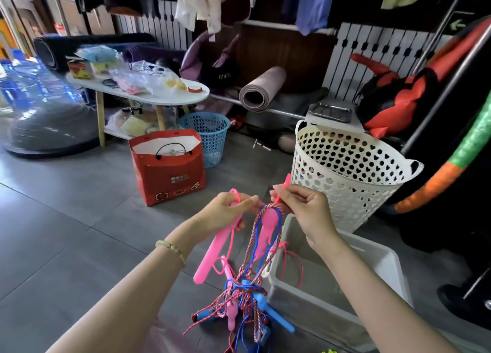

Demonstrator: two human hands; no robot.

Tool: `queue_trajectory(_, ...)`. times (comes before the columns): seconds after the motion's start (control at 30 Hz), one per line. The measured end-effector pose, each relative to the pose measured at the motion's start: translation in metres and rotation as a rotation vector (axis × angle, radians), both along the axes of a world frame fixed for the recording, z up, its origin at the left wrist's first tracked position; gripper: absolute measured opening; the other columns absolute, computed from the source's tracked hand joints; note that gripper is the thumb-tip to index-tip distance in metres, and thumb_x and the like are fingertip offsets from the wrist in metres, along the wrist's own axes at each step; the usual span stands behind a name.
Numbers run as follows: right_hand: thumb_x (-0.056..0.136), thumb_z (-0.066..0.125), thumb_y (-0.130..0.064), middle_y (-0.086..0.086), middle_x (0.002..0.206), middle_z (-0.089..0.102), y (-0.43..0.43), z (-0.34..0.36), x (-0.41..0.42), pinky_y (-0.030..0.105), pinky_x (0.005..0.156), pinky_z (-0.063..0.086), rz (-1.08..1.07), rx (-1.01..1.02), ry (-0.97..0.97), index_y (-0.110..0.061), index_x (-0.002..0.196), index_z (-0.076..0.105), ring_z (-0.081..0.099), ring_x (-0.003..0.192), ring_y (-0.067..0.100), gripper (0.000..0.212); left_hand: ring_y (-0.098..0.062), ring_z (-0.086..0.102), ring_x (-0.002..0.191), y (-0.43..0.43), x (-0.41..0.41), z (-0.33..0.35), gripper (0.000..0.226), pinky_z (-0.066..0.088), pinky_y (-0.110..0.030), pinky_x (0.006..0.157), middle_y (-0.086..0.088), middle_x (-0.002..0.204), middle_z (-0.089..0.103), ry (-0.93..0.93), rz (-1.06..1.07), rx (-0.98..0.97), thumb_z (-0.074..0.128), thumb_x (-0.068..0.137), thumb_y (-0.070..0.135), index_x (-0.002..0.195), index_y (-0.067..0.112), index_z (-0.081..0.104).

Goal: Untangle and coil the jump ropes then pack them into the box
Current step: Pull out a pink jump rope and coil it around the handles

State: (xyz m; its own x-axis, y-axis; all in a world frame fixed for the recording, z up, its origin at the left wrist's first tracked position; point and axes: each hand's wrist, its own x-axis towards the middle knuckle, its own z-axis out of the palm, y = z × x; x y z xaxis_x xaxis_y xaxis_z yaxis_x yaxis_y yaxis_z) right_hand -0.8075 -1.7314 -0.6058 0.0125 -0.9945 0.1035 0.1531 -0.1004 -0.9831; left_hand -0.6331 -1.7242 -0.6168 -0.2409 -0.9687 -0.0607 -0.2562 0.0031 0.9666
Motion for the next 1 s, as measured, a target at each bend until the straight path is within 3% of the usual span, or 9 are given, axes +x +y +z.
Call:
queue_trajectory(0.17,0.084,0.065,-0.006,0.003,0.072,0.073,-0.004,0.016,-0.007,0.018,0.062,0.054,-0.021,0.008,-0.086,-0.001,0.086,0.068,0.071,0.073,0.011,0.007,-0.007,0.048,0.048,0.008,0.002,0.001,0.028,0.043,-0.017,0.048,0.002,0.076,0.067,0.085,-0.143,0.07,0.047,0.098,0.027,0.091,0.013,0.069)
queue_trajectory(0.3,0.086,0.064,-0.011,0.001,0.068,0.072,-0.004,0.022,-0.008,0.019,0.06,0.054,0.021,0.01,0.037,-0.007,0.082,0.07,0.068,0.064,0.009,0.008,-0.01,0.049,0.048,-0.003,0.003,0.0,0.027,0.044,-0.019,0.048,0.0,0.066,0.056,0.199,0.093,-0.026,0.05,0.097,0.028,0.089,0.007,0.066)
queue_trajectory(0.37,0.086,0.064,-0.013,0.001,0.068,0.072,-0.002,0.021,-0.008,0.017,0.06,0.053,0.043,0.019,0.091,-0.009,0.081,0.07,0.067,0.062,0.008,0.009,-0.012,0.059,0.06,-0.006,0.002,-0.003,0.024,0.052,-0.024,0.061,-0.003,0.075,0.059,0.229,0.097,-0.048,0.054,0.096,0.024,0.097,0.003,0.065)
queue_trajectory(0.47,0.086,0.063,-0.013,0.001,0.069,0.072,-0.001,0.018,-0.008,0.015,0.056,0.051,0.068,0.021,0.091,-0.006,0.083,0.069,0.067,0.062,0.007,0.01,-0.012,0.063,0.082,-0.001,-0.007,-0.007,0.024,0.052,-0.029,0.081,-0.001,0.09,0.07,0.132,-0.134,-0.084,0.049,0.098,0.024,0.1,0.009,0.068)
queue_trajectory(0.53,0.086,0.064,-0.012,0.003,0.07,0.071,0.0,0.016,-0.011,0.015,0.057,0.05,0.066,0.026,0.091,-0.005,0.084,0.069,0.067,0.063,0.009,0.009,-0.004,0.056,0.077,0.004,-0.019,-0.004,0.024,0.046,-0.02,0.076,0.007,0.083,0.066,0.063,-0.216,-0.086,0.048,0.099,0.022,0.097,0.011,0.069)
queue_trajectory(0.67,0.085,0.066,-0.016,0.005,0.078,0.072,0.0,0.015,-0.026,0.016,0.066,0.053,0.046,0.043,0.114,-0.006,0.085,0.07,0.066,0.067,0.011,0.011,-0.012,0.054,0.082,0.002,-0.041,-0.003,0.026,0.048,-0.031,0.08,-0.004,0.092,0.062,0.027,-0.243,-0.092,0.053,0.096,0.026,0.108,0.007,0.066)
queue_trajectory(0.77,0.091,0.057,-0.021,0.006,0.093,0.07,0.006,0.014,-0.044,0.015,0.069,0.052,0.007,0.005,0.19,-0.009,0.098,0.067,0.064,0.081,0.011,0.017,-0.015,0.065,0.083,-0.004,-0.057,0.005,0.02,0.057,-0.032,0.078,-0.011,0.099,0.067,0.265,-0.146,0.004,0.049,0.098,0.019,0.111,0.009,0.06)
queue_trajectory(0.87,0.094,0.048,-0.034,0.002,0.103,0.068,0.019,0.012,-0.063,0.011,0.065,0.05,0.093,0.116,0.315,-0.012,0.113,0.059,0.065,0.083,0.007,0.031,-0.028,0.064,0.087,-0.017,-0.078,0.015,0.014,0.055,-0.046,0.084,-0.014,0.097,0.066,0.456,-0.014,0.043,0.047,0.099,0.021,0.106,0.013,0.057)
queue_trajectory(1.0,0.082,0.057,-0.043,0.024,0.1,0.065,0.041,0.008,-0.082,0.034,0.074,0.052,0.258,0.221,0.32,-0.017,0.112,0.059,0.064,0.083,0.031,0.04,-0.019,0.065,0.078,-0.022,-0.108,0.023,0.017,0.057,-0.027,0.066,-0.012,0.096,0.067,0.47,0.0,0.034,0.047,0.099,0.018,0.108,0.007,0.056)
